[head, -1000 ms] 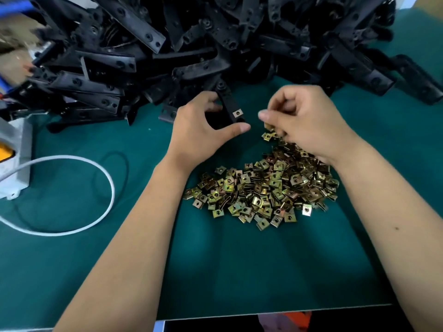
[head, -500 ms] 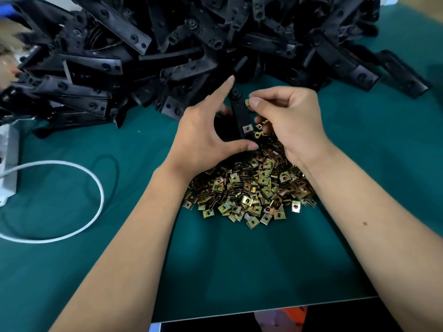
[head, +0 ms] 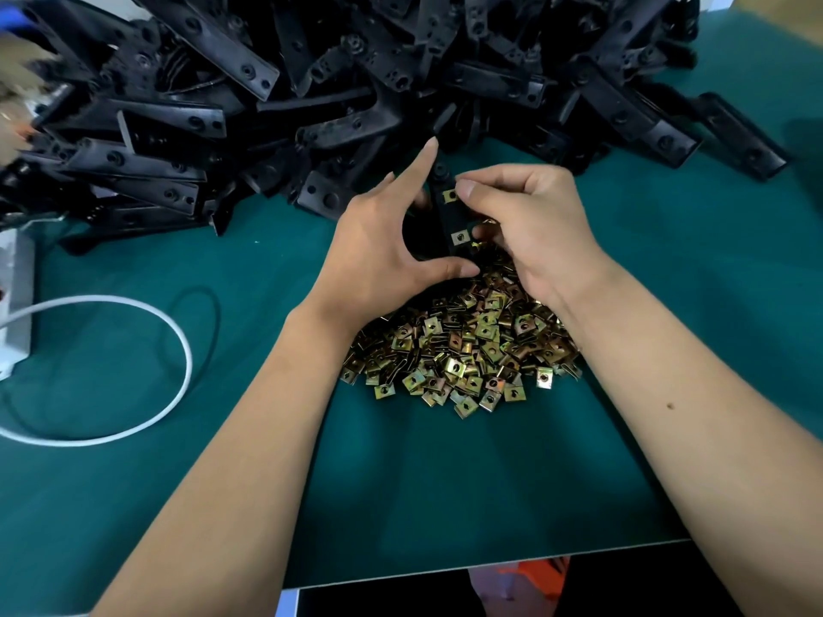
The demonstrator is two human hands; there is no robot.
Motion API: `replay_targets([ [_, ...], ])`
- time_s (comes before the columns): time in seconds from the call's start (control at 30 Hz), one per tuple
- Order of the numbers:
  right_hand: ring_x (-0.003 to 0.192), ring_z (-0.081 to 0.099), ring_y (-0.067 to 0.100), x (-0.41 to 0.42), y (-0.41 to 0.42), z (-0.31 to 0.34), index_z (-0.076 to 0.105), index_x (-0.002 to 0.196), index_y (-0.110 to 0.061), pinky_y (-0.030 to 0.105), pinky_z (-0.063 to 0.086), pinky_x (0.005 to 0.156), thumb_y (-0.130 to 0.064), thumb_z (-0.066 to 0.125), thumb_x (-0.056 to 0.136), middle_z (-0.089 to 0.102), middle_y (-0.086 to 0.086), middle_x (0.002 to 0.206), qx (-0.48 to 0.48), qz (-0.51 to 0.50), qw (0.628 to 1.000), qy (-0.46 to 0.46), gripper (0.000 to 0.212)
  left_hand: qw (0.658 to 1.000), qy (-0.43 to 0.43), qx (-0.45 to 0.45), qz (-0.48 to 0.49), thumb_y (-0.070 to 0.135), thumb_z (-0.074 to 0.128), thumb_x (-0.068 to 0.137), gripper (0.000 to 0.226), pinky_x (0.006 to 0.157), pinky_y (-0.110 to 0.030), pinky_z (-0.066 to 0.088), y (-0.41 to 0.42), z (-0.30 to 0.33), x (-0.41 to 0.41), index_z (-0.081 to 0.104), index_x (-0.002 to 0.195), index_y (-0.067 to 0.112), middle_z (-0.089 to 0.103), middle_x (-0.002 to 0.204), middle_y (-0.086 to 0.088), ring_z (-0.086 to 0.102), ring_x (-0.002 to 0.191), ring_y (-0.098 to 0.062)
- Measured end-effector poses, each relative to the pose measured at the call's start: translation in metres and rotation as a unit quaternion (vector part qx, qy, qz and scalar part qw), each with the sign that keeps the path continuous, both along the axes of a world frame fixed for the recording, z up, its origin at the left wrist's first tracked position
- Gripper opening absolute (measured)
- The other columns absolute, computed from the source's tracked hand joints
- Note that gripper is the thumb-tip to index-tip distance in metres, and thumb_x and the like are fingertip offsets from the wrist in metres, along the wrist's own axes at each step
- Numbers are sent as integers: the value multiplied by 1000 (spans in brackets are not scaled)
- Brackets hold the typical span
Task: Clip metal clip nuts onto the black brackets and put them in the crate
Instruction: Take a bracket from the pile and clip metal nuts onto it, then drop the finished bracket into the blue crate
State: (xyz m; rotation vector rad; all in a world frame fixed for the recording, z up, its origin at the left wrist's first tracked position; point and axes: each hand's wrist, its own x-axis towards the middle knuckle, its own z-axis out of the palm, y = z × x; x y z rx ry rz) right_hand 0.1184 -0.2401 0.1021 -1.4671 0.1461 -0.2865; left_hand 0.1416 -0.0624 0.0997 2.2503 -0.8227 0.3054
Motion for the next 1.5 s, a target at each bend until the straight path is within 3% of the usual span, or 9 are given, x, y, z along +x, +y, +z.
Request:
replay_targets([
  [0.27, 66, 61, 9, -5, 1, 2, 75, 105, -14, 21, 51, 64, -7, 80, 87, 69, -2, 70, -47, -18, 999, -20, 20, 1000, -5, 8, 4, 46, 94, 66, 119, 113, -46, 43, -5, 0, -3, 30, 161, 13, 60, 101, 8, 62, 106, -15],
  [0.43, 73, 71, 5, -6, -3, 3, 75, 109, -20, 20, 53, 69, -18, 79, 90, 78, -1, 81, -105, -13, 994, -20, 20, 1000, 5, 4, 9, 49, 93, 65, 120, 110, -42, 45, -6, -1, 0, 29, 161, 17, 64, 103, 2, 61, 103, -14],
  [0.53, 82, 74, 5, -5, -3, 3, 75, 108, -27, 25, 58, 78, -31, 74, 94, 78, -4, 89, -146, -5, 989, 12, 15, 1000, 17, 0, 20, 54, 91, 66, 120, 100, -35, 49, -5, -3, 4, 28, 162, 18, 66, 105, 1, 62, 103, -14],
  [0.67, 66, 61, 0, -3, -11, 3, 78, 90, -20, 20, 49, 61, -34, 68, 99, 72, -7, 73, -204, 40, 978, 26, 19, 998, 5, -18, 56, 58, 89, 65, 121, 100, -22, 45, 1, -8, 11, 28, 162, 18, 66, 107, 4, 62, 106, -10],
  [0.8, 69, 63, -6, -3, -11, 1, 82, 91, -24, 23, 52, 69, -34, 74, 95, 72, -18, 73, -238, 72, 968, 28, 13, 997, 7, -56, 53, 58, 87, 66, 120, 95, -1, 34, 6, -12, 16, 29, 161, 13, 65, 103, 11, 60, 103, -2],
  [0.93, 75, 66, -4, -1, -9, -2, 82, 89, -26, 29, 58, 74, -33, 77, 92, 75, -15, 79, -238, 73, 968, 25, 9, 997, 13, -70, 31, 70, 80, 64, 123, 98, -8, 39, 8, -14, 18, 29, 161, 13, 69, 104, 7, 63, 105, -5],
  [1.1, 56, 54, -3, -2, -9, -3, 80, 78, -19, 22, 42, 61, -28, 77, 91, 62, -15, 57, -245, 86, 965, 16, 16, 997, 15, -65, 39, 80, 72, 61, 127, 93, -9, 42, 8, -16, 16, 32, 160, 10, 65, 97, 13, 63, 97, -4],
  [1.3, 66, 55, 7, -7, -6, 0, 78, 73, -17, 30, 44, 67, -26, 74, 91, 68, 9, 69, -291, 74, 954, -25, 21, 996, 21, -54, 69, 80, 73, 57, 129, 94, -22, 49, 3, -13, 12, 32, 160, 12, 65, 97, 10, 63, 96, -8],
  [1.5, 53, 43, 7, -7, -4, 4, 73, 67, -13, 27, 34, 54, -38, 67, 97, 52, 4, 53, -344, 59, 937, -34, 40, 995, 5, -10, 101, 75, 75, 57, 128, 92, -28, 51, 2, -2, 4, 32, 160, 11, 62, 96, 13, 62, 95, -8],
])
